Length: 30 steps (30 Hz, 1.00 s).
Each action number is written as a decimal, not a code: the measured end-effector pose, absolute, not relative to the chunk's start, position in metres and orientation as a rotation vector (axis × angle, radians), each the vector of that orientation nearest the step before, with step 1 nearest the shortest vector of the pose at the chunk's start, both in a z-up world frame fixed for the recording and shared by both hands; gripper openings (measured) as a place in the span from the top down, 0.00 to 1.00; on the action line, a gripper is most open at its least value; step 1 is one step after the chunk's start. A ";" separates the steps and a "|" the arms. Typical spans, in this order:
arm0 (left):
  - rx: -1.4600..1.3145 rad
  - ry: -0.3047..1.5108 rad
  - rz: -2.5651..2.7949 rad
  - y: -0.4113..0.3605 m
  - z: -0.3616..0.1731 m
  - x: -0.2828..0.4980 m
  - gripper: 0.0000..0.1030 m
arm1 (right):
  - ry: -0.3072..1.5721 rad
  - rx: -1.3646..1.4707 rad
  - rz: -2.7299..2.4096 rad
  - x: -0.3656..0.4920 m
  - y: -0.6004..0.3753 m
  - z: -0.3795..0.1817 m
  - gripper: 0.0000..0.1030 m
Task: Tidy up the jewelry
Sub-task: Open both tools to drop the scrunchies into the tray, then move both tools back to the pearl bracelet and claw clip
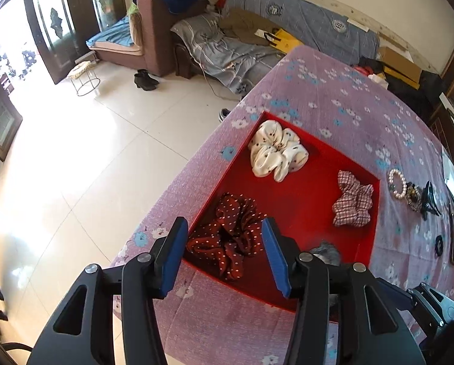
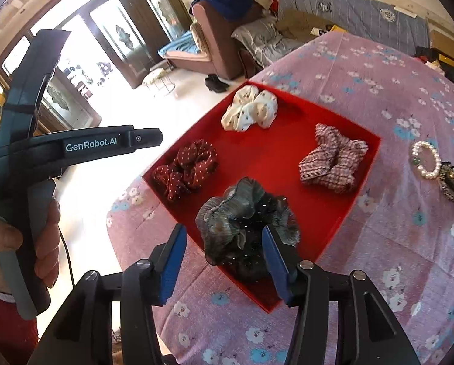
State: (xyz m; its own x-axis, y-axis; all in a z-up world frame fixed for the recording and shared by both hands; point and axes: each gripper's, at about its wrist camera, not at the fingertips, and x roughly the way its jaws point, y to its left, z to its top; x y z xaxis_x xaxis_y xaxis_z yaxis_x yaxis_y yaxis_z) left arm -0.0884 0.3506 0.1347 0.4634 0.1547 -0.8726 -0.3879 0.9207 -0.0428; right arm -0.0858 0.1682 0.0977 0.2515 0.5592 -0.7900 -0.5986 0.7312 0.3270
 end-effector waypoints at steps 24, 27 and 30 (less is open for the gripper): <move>-0.115 1.069 0.030 0.166 0.138 -0.041 0.50 | 1.106 0.295 0.399 -0.072 -0.074 0.067 0.43; -0.101 1.086 -0.020 0.142 0.132 -0.031 0.50 | 1.111 0.324 0.328 -0.071 -0.109 0.061 0.43; -0.081 1.092 -0.058 0.121 0.128 -0.021 0.50 | 1.110 0.346 0.271 -0.070 -0.137 0.057 0.43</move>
State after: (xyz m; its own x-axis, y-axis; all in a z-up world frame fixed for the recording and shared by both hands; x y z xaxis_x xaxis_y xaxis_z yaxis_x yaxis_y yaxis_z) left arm -0.0210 0.1209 0.1276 0.4594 -0.0875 -0.8839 0.0070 0.9955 -0.0948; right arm -0.0698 -0.1375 0.0567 0.4208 0.3817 -0.8229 -0.0407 0.9142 0.4032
